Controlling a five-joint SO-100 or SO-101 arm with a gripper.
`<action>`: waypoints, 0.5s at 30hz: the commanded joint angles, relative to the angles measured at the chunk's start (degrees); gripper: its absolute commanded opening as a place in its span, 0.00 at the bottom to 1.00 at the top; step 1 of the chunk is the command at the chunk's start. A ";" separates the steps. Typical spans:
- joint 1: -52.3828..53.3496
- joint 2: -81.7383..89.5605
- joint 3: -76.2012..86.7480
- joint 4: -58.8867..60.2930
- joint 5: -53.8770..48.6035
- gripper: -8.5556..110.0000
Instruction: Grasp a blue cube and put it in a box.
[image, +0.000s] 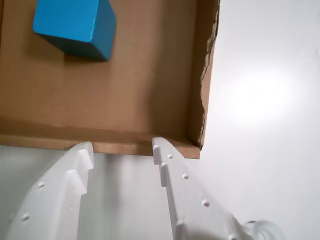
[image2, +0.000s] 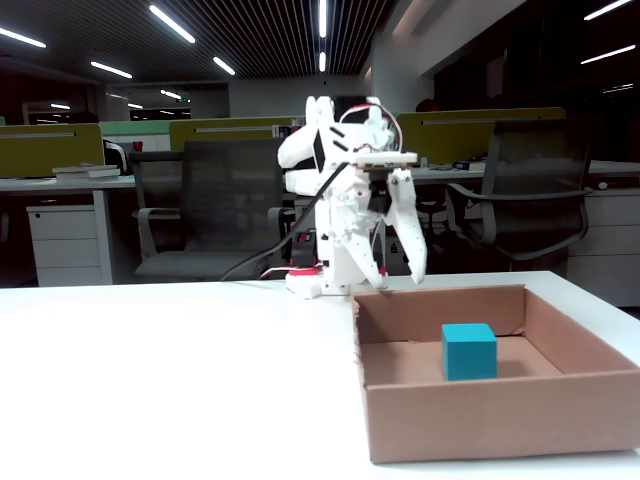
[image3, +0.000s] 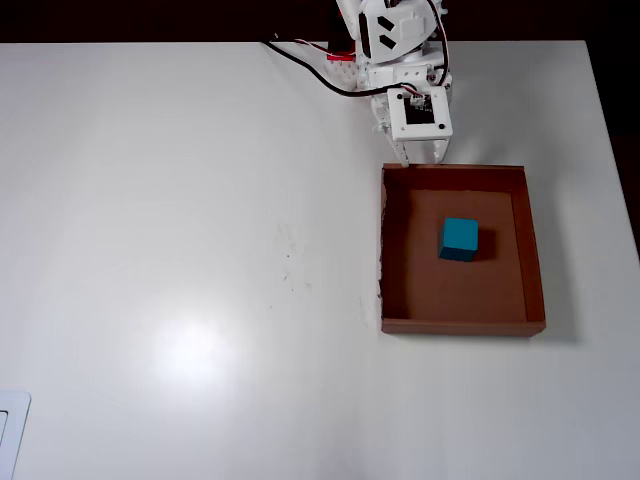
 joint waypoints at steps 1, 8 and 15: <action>-0.44 0.53 1.14 -1.41 0.18 0.18; -2.55 0.62 1.41 -1.05 1.49 0.18; -4.04 0.62 1.49 2.46 2.11 0.18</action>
